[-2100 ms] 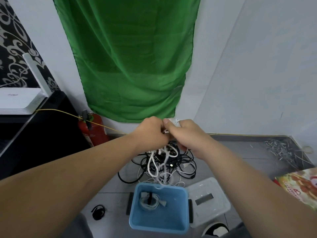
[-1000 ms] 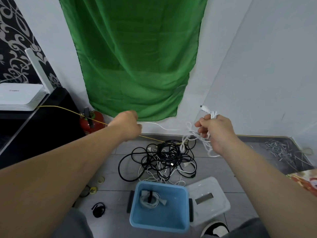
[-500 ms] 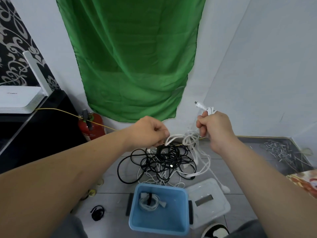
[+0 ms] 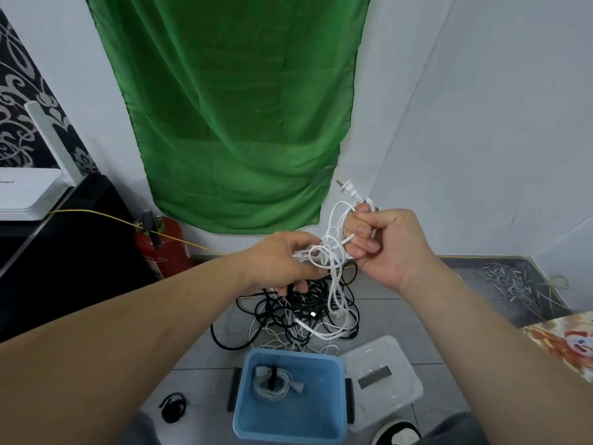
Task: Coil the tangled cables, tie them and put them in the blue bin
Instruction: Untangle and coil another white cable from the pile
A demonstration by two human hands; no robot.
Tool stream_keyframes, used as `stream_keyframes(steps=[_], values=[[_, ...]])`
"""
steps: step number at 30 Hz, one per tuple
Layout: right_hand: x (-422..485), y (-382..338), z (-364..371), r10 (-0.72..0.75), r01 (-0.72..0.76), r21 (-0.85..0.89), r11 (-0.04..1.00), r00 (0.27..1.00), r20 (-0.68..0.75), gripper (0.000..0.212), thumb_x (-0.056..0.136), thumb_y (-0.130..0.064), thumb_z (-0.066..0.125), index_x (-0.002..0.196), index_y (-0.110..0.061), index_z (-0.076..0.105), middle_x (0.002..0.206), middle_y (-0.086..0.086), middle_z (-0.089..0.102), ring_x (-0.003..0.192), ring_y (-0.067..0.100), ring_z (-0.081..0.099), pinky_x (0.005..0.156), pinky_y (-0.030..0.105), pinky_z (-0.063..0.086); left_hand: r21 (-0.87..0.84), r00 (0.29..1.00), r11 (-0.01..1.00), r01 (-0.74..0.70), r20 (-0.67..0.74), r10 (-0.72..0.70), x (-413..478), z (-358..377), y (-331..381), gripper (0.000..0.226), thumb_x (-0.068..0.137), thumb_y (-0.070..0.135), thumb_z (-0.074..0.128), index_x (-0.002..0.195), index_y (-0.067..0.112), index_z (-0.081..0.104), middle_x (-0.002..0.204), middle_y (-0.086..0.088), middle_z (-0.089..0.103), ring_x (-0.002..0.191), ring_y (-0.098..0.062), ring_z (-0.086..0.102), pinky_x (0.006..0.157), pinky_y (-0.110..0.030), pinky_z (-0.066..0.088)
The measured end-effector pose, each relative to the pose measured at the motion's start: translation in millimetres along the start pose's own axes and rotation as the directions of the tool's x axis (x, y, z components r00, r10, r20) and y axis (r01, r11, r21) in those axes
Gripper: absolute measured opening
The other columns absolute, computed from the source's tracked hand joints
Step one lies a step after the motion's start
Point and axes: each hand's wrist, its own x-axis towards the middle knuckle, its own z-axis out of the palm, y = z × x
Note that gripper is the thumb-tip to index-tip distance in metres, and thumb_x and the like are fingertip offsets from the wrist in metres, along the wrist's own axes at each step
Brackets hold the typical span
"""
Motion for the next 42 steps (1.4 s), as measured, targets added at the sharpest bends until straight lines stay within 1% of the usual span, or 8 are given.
stream_keyframes(steps=[11,14,17,22,30,34,39,42], values=[[10,-9,-29,-0.161,0.078,-0.253,0.964,0.932,-0.325,0.025,0.083,0.002,0.047,0.07,-0.019,0.041,0.057,-0.002,0.036,0.043,0.014,0.023,0.048,0.028,0.029,0.083,0.99,0.989,0.125,-0.081,-0.118,-13,-37,-20,0.018,0.095,0.024,0.074,0.102,0.01,0.066,0.084,-0.004,0.065,0.054,-0.018,0.068,0.038,-0.023,0.044],[14,-6,-45,-0.35,-0.039,-0.694,0.719,0.843,-0.409,0.023,0.082,-0.008,0.076,0.082,-0.014,0.053,0.07,0.0,0.05,0.057,0.019,0.044,0.058,0.031,0.039,0.125,0.98,0.981,0.151,-0.152,-0.131,-20,-57,-33,0.027,0.092,0.035,0.075,0.093,0.008,0.069,0.071,-0.005,0.062,0.051,-0.013,0.062,0.047,-0.024,0.051],[18,5,-60,-0.368,-0.191,-0.855,0.482,0.842,-0.395,0.038,0.076,-0.008,0.08,0.104,-0.014,0.055,0.096,0.001,0.059,0.085,0.02,0.059,0.075,0.036,0.049,-0.003,0.934,0.979,0.203,-0.299,-0.194,-24,-79,-41,0.046,0.086,0.052,0.076,0.074,0.011,0.062,0.053,-0.005,0.049,0.043,-0.014,0.046,0.045,-0.025,0.042],[12,10,-83,-0.497,-0.333,-0.92,0.204,0.774,-0.391,0.033,0.079,0.0,0.066,0.107,-0.016,0.057,0.099,0.004,0.062,0.094,0.029,0.06,0.076,0.03,0.04,0.182,0.648,0.863,0.472,-0.735,-0.199,-28,-121,-66,0.04,0.095,0.041,0.059,0.073,0.008,0.063,0.074,-0.017,0.072,0.066,-0.034,0.068,0.067,-0.039,0.059],[21,9,-42,-0.354,-0.04,-0.668,0.743,0.823,-0.444,0.034,0.079,0.013,0.069,0.089,-0.016,0.053,0.083,0.01,0.055,0.061,0.022,0.052,0.055,0.032,0.044,0.131,0.794,0.889,0.439,-0.519,-0.316,-16,-85,-43,0.033,0.096,0.034,0.066,0.113,0.006,0.059,0.09,-0.015,0.074,0.059,-0.028,0.075,0.065,-0.048,0.065],[22,5,-22,-0.276,0.08,-0.526,0.847,0.911,-0.306,0.038,0.08,0.017,0.065,0.091,-0.015,0.048,0.055,0.0,0.044,0.042,0.015,0.037,0.055,0.033,0.037,0.082,0.938,0.979,0.188,-0.311,-0.154,-12,-47,-21,0.066,0.097,0.007,0.065,0.156,0.012,0.035,0.157,-0.009,0.043,0.071,-0.025,0.076,0.065,-0.039,0.065],[14,3,3,-0.209,0.183,-0.348,0.919,0.977,-0.037,0.042,0.079,0.023,0.054,0.076,-0.017,0.043,0.046,0.001,0.026,0.04,0.016,0.022,0.048,0.028,0.031,0.02,0.995,1.0,-0.017,-0.101,0.019,-6,-15,-4,0.085,0.091,-0.001,0.066,0.157,0.041,0.03,0.156,0.011,0.039,0.076,-0.015,0.076,0.07,-0.033,0.064],[7,0,11,-0.169,0.164,-0.184,0.969,0.985,-0.015,0.041,0.077,0.02,0.053,0.076,-0.02,0.045,0.048,-0.003,0.029,0.038,0.011,0.023,0.047,0.025,0.028,-0.061,0.999,0.998,-0.024,0.041,0.027,-3,-5,-2,0.066,0.094,0.0,0.065,0.148,0.033,0.046,0.146,0.012,0.054,0.08,-0.016,0.076,0.063,-0.029,0.061]])
